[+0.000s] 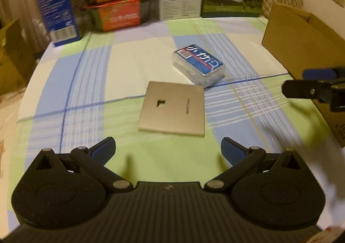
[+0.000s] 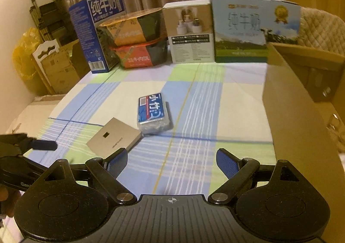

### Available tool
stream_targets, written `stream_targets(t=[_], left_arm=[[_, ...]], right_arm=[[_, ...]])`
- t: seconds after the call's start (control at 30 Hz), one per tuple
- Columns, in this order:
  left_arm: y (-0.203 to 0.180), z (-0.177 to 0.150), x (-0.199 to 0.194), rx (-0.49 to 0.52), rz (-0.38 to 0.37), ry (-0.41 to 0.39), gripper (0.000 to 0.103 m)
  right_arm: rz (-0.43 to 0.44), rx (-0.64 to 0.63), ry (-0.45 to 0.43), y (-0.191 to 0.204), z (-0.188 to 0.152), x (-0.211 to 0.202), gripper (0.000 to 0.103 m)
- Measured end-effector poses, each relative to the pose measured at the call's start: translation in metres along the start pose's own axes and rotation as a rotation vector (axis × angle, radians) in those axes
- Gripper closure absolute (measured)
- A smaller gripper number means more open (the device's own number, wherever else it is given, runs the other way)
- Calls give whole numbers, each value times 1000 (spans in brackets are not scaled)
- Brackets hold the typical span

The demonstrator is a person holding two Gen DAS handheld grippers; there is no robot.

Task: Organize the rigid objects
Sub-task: 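Withdraw both grippers from the box back over the table, then grasp the gold TP-LINK panel with the left gripper while the right grasps the toothpick box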

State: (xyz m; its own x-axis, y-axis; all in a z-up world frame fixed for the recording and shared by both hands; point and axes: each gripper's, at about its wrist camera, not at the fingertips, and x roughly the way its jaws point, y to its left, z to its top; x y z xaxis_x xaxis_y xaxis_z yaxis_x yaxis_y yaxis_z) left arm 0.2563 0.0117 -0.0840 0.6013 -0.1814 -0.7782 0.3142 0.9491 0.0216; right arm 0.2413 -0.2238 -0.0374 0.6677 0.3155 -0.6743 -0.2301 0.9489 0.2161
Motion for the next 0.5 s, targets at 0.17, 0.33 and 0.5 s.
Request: stream_targets(t=[0.17, 0.33, 0.5], left_arm=[[-2, 14, 32, 61, -32, 7, 1], [-4, 24, 56, 60, -59, 14, 2], [-3, 35, 72, 58, -46, 3, 11]], right_arm=[[-15, -22, -2, -6, 11, 23, 17], [-15, 1, 4, -13, 17, 37, 17], [-15, 3, 18, -15, 20, 45, 17]])
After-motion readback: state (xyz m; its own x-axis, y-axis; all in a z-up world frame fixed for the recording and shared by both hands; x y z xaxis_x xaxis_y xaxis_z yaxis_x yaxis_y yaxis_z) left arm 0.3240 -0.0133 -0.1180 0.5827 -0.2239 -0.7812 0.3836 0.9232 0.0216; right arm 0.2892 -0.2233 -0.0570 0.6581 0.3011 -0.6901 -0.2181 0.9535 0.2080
